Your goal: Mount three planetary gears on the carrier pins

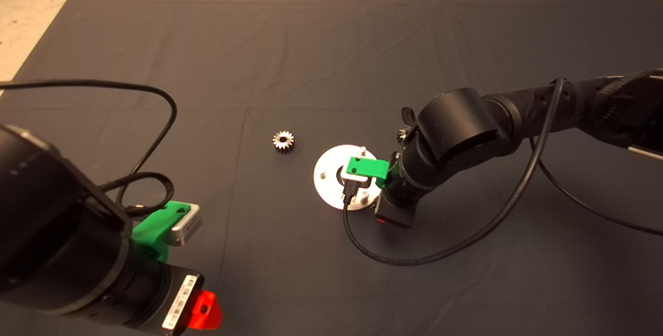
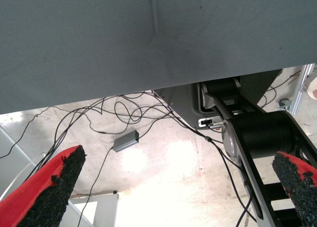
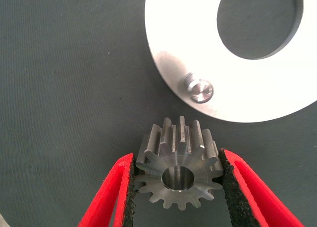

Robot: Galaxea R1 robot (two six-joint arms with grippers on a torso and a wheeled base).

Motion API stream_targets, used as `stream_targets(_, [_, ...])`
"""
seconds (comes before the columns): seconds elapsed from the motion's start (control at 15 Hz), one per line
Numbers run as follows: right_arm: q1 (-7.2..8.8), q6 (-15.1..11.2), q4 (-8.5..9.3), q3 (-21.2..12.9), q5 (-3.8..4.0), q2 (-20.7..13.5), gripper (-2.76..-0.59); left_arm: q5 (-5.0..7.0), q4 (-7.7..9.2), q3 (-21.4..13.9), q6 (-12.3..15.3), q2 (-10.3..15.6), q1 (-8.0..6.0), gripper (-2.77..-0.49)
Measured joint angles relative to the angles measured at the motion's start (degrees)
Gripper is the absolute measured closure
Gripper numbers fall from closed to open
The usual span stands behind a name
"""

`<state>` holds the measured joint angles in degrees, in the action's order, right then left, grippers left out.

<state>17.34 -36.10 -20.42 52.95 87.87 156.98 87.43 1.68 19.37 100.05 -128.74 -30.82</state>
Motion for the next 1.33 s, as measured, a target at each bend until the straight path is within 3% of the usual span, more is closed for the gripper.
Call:
stream_targets(0.53, [1.57,0.0,1.69,3.5,0.05,2.2,-1.05,0.00,0.00,0.0,0.0,0.0,0.00,-2.75])
stream_targets(1.33, [1.73,0.0,2.26,7.3,-0.02,4.1,-1.05,0.00,0.00,0.0,0.0,0.0,0.00,-2.75])
